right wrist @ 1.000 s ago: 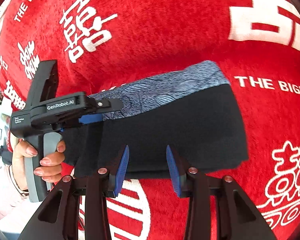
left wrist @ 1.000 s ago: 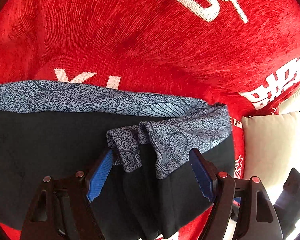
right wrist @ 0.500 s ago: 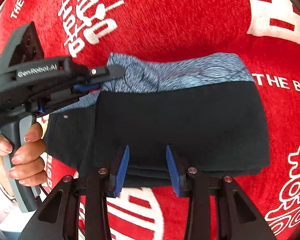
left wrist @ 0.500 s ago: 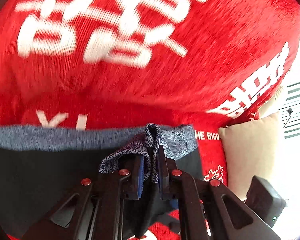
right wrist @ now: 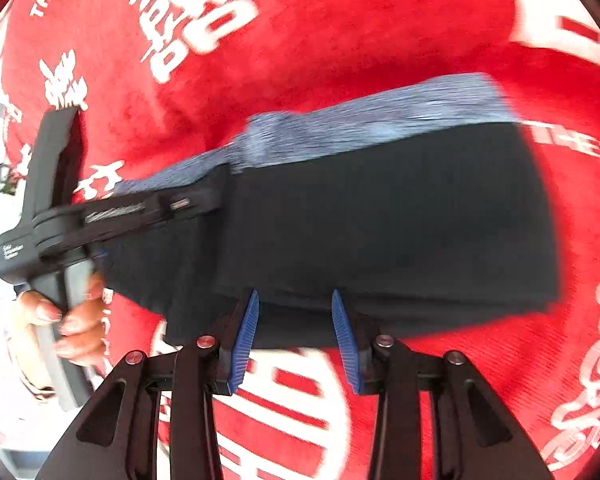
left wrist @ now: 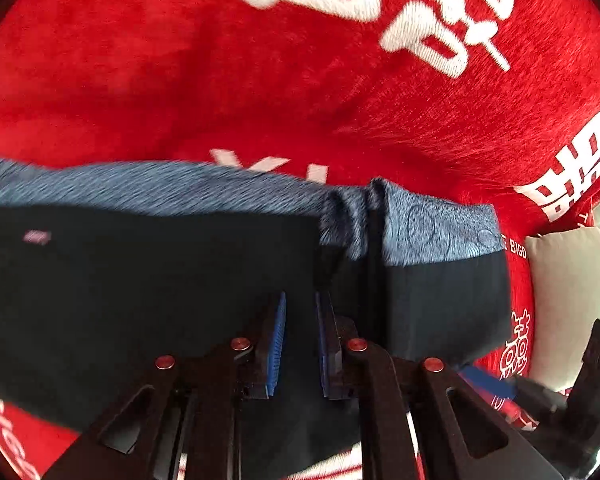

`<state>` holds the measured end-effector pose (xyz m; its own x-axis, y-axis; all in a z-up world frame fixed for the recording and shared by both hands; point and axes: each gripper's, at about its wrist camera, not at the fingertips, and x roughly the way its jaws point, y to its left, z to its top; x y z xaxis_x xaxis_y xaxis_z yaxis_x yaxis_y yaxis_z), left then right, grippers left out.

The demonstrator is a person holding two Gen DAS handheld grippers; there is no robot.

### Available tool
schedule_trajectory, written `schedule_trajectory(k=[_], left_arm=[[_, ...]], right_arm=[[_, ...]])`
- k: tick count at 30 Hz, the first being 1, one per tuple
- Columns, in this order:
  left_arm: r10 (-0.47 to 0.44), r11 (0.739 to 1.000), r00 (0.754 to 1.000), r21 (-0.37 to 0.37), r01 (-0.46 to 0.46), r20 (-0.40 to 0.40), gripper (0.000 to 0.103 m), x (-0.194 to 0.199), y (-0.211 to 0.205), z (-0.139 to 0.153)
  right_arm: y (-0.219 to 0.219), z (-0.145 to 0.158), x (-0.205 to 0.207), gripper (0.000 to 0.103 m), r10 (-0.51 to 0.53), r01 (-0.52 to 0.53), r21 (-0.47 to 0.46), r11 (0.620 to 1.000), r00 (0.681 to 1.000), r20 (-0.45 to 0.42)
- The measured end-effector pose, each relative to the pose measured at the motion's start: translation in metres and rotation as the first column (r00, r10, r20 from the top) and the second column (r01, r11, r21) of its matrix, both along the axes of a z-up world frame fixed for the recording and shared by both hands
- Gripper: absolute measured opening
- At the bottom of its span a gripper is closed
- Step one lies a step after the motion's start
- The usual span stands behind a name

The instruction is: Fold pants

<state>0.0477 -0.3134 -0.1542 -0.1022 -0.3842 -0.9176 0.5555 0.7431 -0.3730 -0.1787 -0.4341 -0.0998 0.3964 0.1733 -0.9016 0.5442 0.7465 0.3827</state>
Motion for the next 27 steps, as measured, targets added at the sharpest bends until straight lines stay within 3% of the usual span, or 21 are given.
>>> schedule_trajectory(k=[5, 7, 11, 14, 18, 20, 21, 23, 27], left_arm=[[-0.039, 0.999, 0.998, -0.008, 0.039, 0.041, 0.015, -0.018, -0.006, 0.022], [-0.073, 0.997, 0.995, -0.021, 0.074, 0.071, 0.015, -0.029, -0.029, 0.029], [-0.138, 0.990, 0.979, 0.001, 0.139, 0.151, 0.015, -0.048, -0.085, 0.028], [-0.166, 0.985, 0.963, 0.077, 0.153, 0.213, 0.015, -0.050, -0.101, 0.015], [-0.175, 0.980, 0.961, 0.136, 0.148, 0.214, 0.015, -0.064, -0.100, -0.010], [-0.193, 0.977, 0.947, 0.139, 0.162, 0.255, 0.015, -0.078, -0.091, -0.011], [-0.204, 0.975, 0.942, 0.147, 0.169, 0.268, 0.015, -0.084, -0.089, -0.012], [-0.209, 0.974, 0.936, 0.150, 0.172, 0.282, 0.015, -0.091, -0.087, -0.011], [-0.146, 0.985, 0.959, 0.126, 0.118, 0.241, 0.015, -0.084, -0.081, -0.007]], right_arm=[[-0.027, 0.017, -0.038, 0.042, -0.119, 0.113, -0.131, 0.985, 0.992, -0.039], [-0.043, 0.017, -0.040, 0.042, -0.170, 0.160, -0.172, 0.972, 0.984, -0.045], [-0.087, 0.013, -0.031, 0.042, -0.252, 0.243, -0.172, 0.955, 0.967, -0.031], [-0.106, 0.007, -0.007, 0.042, -0.274, 0.269, -0.159, 0.950, 0.962, -0.008], [-0.121, -0.005, 0.024, 0.041, -0.230, 0.227, -0.141, 0.964, 0.973, -0.001], [-0.117, -0.024, 0.036, 0.041, -0.180, 0.171, -0.125, 0.977, 0.982, -0.061], [-0.109, -0.038, 0.038, 0.042, -0.139, 0.125, -0.128, 0.984, 0.984, -0.109], [-0.098, -0.038, 0.037, 0.041, -0.113, 0.096, -0.184, 0.978, 0.990, -0.082], [-0.088, -0.028, 0.030, 0.041, -0.090, 0.073, -0.177, 0.982, 0.991, -0.095]])
